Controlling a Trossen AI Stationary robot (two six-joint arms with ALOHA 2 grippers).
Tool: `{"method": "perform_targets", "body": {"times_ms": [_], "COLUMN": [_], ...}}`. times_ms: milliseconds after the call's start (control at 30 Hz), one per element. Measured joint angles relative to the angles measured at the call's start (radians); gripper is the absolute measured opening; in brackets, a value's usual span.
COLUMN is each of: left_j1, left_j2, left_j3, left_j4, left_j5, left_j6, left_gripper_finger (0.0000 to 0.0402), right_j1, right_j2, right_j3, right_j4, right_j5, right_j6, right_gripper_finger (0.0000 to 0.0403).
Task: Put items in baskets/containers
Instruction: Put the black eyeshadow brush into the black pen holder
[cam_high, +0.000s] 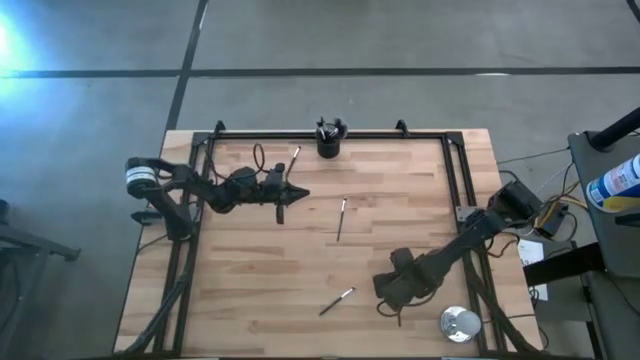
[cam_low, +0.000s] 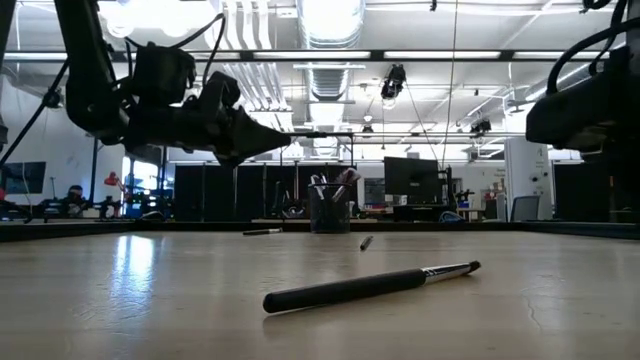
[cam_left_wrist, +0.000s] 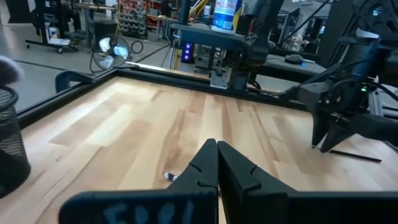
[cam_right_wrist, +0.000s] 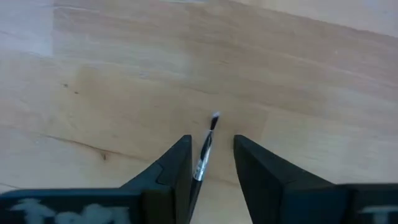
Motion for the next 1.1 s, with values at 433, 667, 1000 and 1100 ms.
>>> {"method": "perform_targets", "body": {"times_ms": [433, 667, 1000, 1100], "left_j1": [-0.007, 0.003, 0.068, 0.094], "left_j2": [0.0, -0.006, -0.029, -0.03], "left_j3": [0.002, 0.04, 0.136, 0.139], "left_j4": [0.002, 0.042, 0.04, 0.038], "left_j5": [-0.001, 0.013, 0.131, 0.142], "left_j6": [-0.028, -0.038, -0.031, -0.039], "left_gripper_finger": [0.0, 0.0, 0.0, 0.0], "right_j1": [-0.014, -0.022, -0.114, -0.182], "right_j2": [0.04, 0.009, -0.176, -0.23], "right_j3": [0.031, 0.024, 0.025, 0.015], "right_j4": [-0.022, -0.024, -0.029, 0.021], "right_j5": [0.053, 0.146, 0.437, 0.479], "right_j6": [-0.05, -0.133, -0.498, -0.715], "right_gripper_finger": [0.0018, 0.0009, 0.0008, 0.0008]}}
